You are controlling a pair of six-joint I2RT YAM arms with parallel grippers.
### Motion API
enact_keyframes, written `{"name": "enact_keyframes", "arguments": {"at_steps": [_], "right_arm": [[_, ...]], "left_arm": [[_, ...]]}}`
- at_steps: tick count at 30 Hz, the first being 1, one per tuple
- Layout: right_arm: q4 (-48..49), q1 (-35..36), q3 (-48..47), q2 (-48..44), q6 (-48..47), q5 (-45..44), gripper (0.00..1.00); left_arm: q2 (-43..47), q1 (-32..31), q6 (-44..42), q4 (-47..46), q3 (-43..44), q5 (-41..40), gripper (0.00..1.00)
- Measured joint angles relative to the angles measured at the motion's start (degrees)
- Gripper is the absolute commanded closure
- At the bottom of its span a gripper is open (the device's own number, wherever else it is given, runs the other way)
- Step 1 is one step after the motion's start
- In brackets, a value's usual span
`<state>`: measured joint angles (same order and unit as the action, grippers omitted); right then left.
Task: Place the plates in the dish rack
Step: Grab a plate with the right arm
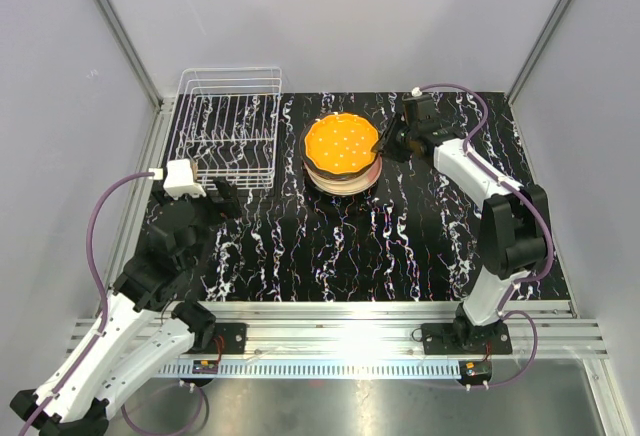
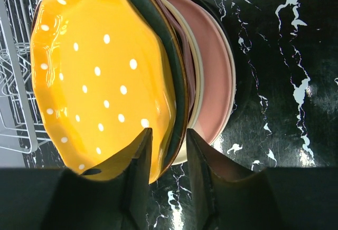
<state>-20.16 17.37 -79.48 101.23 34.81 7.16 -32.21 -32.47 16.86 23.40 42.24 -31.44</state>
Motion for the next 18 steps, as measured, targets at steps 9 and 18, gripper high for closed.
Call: {"name": "enact_keyframes", "arguments": {"at_steps": [9, 18], "right_arm": [[-0.2, 0.0, 0.0, 0.4, 0.2, 0.0, 0.70], [-0.6, 0.0, -1.1, 0.9, 0.6, 0.0, 0.82]], "left_arm": [[0.0, -0.2, -0.3, 0.0, 0.0, 0.0, 0.01], [0.0, -0.5, -0.4, -0.4, 0.0, 0.0, 0.01]]}}
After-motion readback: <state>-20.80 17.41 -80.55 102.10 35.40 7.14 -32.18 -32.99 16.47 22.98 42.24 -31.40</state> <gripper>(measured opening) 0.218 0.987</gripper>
